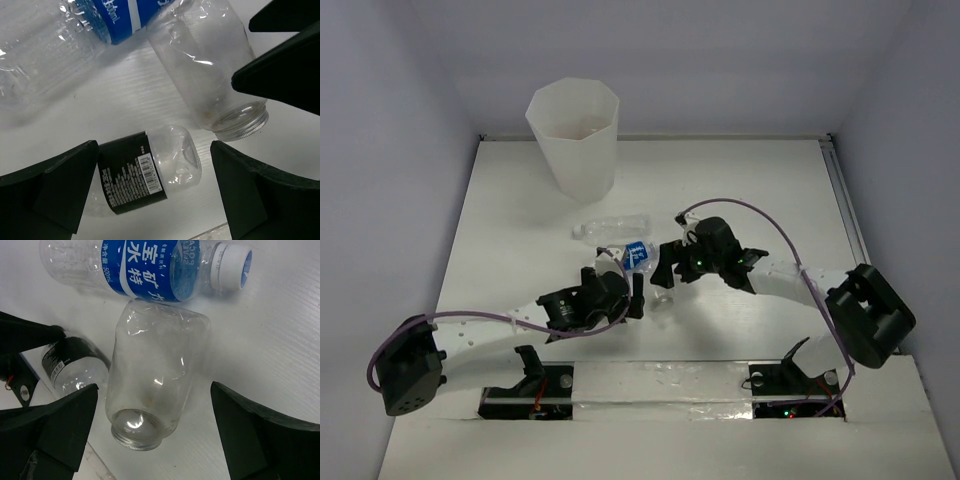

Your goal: Put the plastic bottles in the bin

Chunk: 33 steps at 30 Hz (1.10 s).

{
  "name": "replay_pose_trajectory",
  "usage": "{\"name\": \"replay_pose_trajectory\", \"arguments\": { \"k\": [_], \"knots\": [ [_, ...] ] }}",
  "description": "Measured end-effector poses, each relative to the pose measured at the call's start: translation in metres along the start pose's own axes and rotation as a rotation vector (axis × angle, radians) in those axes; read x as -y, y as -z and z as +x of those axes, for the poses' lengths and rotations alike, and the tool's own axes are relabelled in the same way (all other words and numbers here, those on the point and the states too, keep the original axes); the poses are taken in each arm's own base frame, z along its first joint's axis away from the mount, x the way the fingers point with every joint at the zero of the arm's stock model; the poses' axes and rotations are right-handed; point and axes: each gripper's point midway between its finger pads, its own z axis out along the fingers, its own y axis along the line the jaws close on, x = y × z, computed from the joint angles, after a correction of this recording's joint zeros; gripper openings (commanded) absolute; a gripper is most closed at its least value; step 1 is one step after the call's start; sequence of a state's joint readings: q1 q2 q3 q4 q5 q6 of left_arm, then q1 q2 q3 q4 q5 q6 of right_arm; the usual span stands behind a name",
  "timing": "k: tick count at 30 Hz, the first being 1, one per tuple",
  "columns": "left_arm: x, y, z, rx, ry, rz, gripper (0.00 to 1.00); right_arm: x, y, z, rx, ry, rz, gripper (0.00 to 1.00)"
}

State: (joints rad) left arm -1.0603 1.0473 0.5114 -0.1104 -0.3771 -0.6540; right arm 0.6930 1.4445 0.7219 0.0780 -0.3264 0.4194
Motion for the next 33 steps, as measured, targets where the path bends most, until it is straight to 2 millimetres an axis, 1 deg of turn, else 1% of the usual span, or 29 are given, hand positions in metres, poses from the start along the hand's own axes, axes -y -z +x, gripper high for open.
{"name": "replay_pose_trajectory", "arguments": {
  "k": [5, 8, 12, 16, 18, 19, 22, 23, 25, 26, 27, 28, 29, 31, 33],
  "knots": [
    [-0.003, 0.0, 0.013, -0.03, 0.016, 0.013, 0.95, 0.004, -0.01, 0.007, -0.039, -0.006, 0.007, 1.0],
    [-0.005, 0.005, 0.011, -0.022, 0.035, 0.009, 0.96, 0.005, -0.014, 0.01, -0.059, -0.009, 0.007, 1.0],
    [-0.007, 0.021, -0.006, 0.041, 0.104, 0.021, 0.98, 0.001, -0.021, 0.014, -0.083, -0.007, -0.005, 1.0],
    [-0.001, 0.046, -0.031, 0.109, 0.235, 0.07, 0.97, -0.004, -0.023, 0.018, -0.094, 0.002, -0.016, 1.0],
    [0.004, 0.058, -0.037, 0.115, 0.305, 0.115, 0.95, -0.007, -0.023, 0.02, -0.1, 0.01, -0.022, 1.0],
    [0.006, 0.063, -0.036, 0.108, 0.335, 0.135, 0.95, -0.008, -0.024, 0.021, -0.102, 0.013, -0.024, 0.99],
    [0.003, 0.075, -0.03, 0.08, 0.392, 0.15, 0.95, -0.012, -0.025, 0.025, -0.11, 0.021, -0.033, 0.92],
    [0.0, 0.079, -0.028, 0.077, 0.403, 0.148, 0.94, -0.013, -0.027, 0.026, -0.113, 0.023, -0.037, 0.85],
    [-0.003, 0.084, -0.031, 0.092, 0.42, 0.152, 0.94, -0.012, -0.029, 0.028, -0.12, 0.019, -0.037, 0.69],
    [-0.004, 0.086, -0.034, 0.104, 0.426, 0.152, 0.95, -0.012, -0.03, 0.028, -0.12, 0.016, -0.037, 0.56],
    [-0.004, 0.087, -0.038, 0.116, 0.428, 0.152, 0.95, -0.012, -0.03, 0.028, -0.119, 0.017, -0.038, 0.47],
    [-0.003, 0.089, -0.042, 0.13, 0.43, 0.152, 0.95, -0.012, -0.03, 0.028, -0.118, 0.015, -0.037, 0.39],
    [-0.003, 0.089, -0.047, 0.14, 0.429, 0.146, 0.95, -0.012, -0.029, 0.027, -0.114, 0.013, -0.034, 0.34],
    [-0.001, 0.086, -0.054, 0.152, 0.414, 0.122, 0.95, -0.013, -0.026, 0.024, -0.103, 0.015, -0.03, 0.33],
    [0.001, 0.079, -0.059, 0.161, 0.393, 0.087, 0.95, -0.017, -0.019, 0.017, -0.079, 0.021, -0.034, 0.33]
  ]
}}
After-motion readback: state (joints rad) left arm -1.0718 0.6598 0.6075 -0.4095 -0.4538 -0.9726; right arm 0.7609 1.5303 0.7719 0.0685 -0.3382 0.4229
